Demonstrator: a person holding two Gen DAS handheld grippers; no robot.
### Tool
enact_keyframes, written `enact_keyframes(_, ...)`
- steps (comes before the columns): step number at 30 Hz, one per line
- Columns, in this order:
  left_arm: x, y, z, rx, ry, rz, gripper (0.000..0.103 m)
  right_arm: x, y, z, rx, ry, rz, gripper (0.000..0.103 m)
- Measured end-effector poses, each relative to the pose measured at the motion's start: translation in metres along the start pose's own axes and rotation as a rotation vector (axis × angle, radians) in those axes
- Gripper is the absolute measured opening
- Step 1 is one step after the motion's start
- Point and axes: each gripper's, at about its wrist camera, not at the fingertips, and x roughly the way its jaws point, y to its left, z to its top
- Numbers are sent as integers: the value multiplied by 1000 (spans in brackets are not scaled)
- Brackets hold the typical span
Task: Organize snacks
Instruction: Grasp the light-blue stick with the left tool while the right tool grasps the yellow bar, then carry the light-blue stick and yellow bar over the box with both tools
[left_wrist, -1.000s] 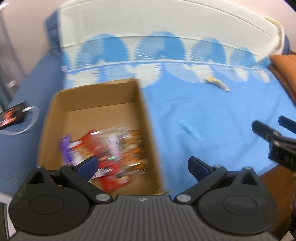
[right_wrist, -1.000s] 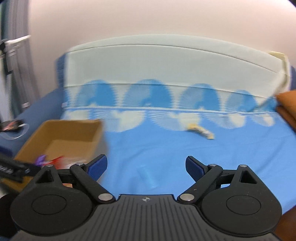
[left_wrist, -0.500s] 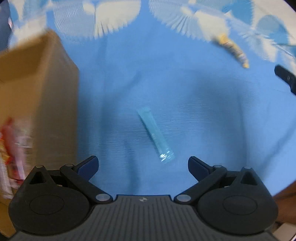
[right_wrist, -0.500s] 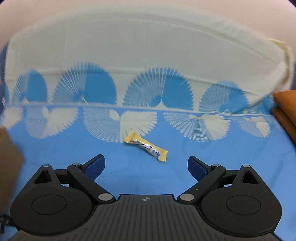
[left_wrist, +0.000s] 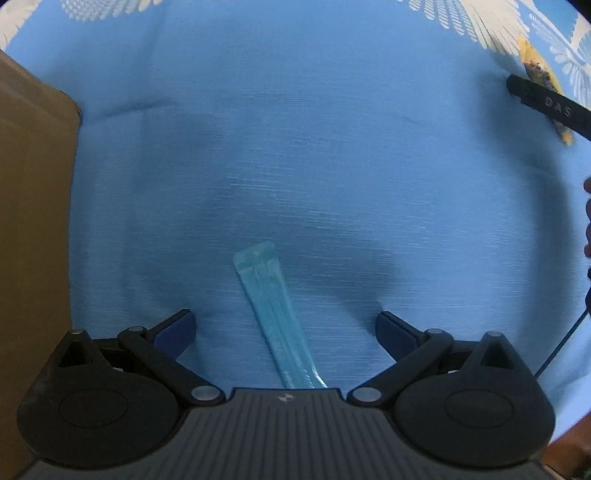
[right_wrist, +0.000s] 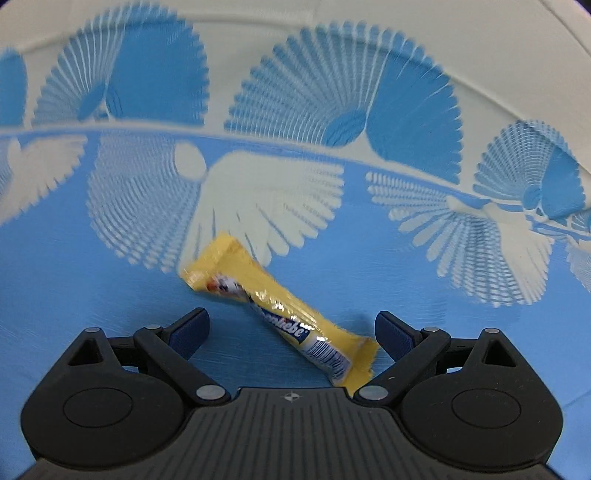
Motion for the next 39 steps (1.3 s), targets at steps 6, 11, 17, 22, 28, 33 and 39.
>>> enact_keyframes(6,-28,9,-21,-42,-134,-28,18,-9,-2,-8,10,-81,76,27)
enact_keyframes(11,-41,28,-34,-50,-148,-108,17,-27,6,-14,15,-63,49,26)
enact_keyframes(17,-90,40,-50,-9,-258,-153,17,-92,12,-25,97,-128,60,26)
enact_keyframes(22,-146,58,-69,17,-368,-199,17,-164,28,-28,149,-205,76,26)
enact_keyframes(28,-207,96,-116,47,-494,-214,17,-263,66,-31,217,-294,164,27)
enact_keyframes(33,-238,149,-159,19,-530,-211,17,-339,114,-49,244,-333,270,27)
enact_keyframes(39,-259,217,-212,-4,-561,-177,17,-406,190,-76,194,-305,401,27)
